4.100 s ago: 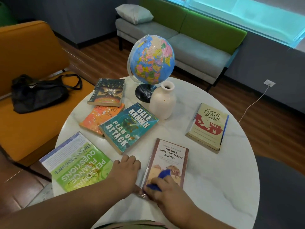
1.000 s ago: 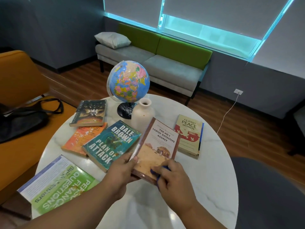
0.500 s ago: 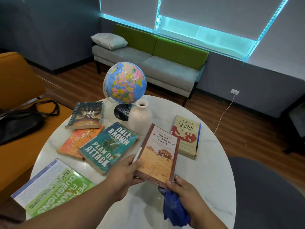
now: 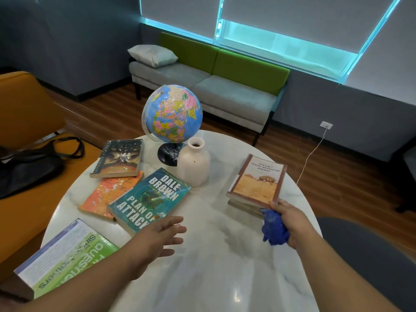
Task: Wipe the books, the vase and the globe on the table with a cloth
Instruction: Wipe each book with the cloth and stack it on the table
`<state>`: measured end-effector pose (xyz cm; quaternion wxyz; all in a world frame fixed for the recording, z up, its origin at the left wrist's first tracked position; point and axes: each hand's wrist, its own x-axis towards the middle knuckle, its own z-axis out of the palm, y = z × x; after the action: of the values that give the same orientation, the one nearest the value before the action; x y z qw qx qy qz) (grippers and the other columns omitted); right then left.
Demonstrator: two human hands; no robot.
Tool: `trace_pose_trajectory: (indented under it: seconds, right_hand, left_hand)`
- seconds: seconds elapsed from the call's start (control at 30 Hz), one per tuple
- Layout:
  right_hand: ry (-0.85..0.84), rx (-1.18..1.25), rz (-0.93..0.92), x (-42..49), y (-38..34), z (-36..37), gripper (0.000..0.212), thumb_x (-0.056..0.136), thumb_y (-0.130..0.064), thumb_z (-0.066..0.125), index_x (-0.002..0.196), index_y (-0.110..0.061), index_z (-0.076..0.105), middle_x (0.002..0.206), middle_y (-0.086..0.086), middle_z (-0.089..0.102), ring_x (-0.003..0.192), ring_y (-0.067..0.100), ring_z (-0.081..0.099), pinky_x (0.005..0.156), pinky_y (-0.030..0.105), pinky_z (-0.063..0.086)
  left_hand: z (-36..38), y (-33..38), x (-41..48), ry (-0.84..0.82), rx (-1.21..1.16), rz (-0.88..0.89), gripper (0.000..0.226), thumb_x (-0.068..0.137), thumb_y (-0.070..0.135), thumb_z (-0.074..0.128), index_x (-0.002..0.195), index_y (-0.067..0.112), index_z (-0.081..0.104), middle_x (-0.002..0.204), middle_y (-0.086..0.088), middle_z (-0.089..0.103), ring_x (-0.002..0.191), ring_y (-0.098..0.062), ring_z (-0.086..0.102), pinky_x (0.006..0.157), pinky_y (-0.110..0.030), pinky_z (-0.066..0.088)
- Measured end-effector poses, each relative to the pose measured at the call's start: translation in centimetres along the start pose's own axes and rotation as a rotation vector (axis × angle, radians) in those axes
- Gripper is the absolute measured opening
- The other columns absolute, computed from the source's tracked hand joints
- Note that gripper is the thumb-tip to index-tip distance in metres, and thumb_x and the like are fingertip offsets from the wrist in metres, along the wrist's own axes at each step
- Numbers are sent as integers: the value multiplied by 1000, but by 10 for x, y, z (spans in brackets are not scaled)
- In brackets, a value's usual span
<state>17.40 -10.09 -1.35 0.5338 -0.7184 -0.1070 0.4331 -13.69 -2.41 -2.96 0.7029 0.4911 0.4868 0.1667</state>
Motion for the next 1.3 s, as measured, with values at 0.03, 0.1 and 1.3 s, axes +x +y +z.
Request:
trace_pose_trajectory:
  seconds: [0.03,0.1,1.3]
  right_hand:
    - [19,-18,15,9,-2,-2,19,96,-15,54,110,-9,66,101,13,72,80,27,66,62,31,52]
    - [70,-71,53,27,-1,-6,17,96,-15,55,108,-10,66,99,12,71,81,27,64,65,32,50]
    - [243,-247,64,5,30,31,15,97,-29,52,100,-18,61,96,8,65,90,31,63,81,42,52]
  left_hand:
    - [-5,-2,-1,22,-1,-5,31,93,27,63,123,22,59,111,4,71,101,-19,67,86,-36,53]
    - [-15,-4,-3,68,-4,-15,26,96,22,58,122,20,59,111,1,70,101,-21,67,87,-38,52]
    - [-94,-13,-17,366,305,104,18,97,20,53,109,30,62,103,5,70,94,-14,66,79,-33,51]
